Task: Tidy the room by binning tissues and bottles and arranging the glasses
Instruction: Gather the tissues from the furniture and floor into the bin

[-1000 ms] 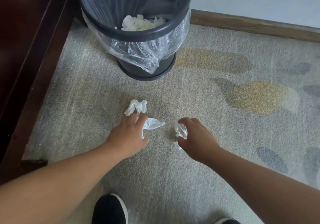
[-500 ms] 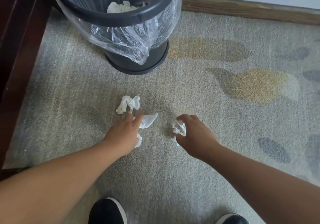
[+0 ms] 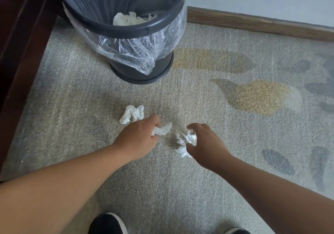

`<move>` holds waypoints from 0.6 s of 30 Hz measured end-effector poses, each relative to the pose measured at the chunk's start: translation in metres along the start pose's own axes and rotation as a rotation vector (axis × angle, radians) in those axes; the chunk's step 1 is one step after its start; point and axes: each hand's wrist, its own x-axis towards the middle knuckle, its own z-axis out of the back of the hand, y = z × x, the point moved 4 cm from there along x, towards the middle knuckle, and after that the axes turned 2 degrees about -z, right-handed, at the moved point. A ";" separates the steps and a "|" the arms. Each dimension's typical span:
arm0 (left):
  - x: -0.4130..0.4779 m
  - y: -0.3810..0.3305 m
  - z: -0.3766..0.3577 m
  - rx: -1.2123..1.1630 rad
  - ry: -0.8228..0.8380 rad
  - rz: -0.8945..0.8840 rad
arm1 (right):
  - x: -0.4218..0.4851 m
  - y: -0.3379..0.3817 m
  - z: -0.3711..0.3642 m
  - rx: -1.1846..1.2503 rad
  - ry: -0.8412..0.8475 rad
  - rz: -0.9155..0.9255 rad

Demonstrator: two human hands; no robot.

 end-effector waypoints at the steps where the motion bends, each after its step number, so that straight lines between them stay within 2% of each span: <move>1: -0.001 -0.002 0.000 -0.005 0.013 -0.011 | 0.000 0.000 0.000 -0.005 0.001 0.000; 9: -0.003 -0.004 0.004 -0.102 0.036 -0.101 | 0.003 0.002 -0.005 -0.061 0.022 0.007; 18: -0.005 0.002 0.005 -0.131 -0.031 -0.164 | 0.012 -0.001 -0.022 -0.156 0.031 -0.040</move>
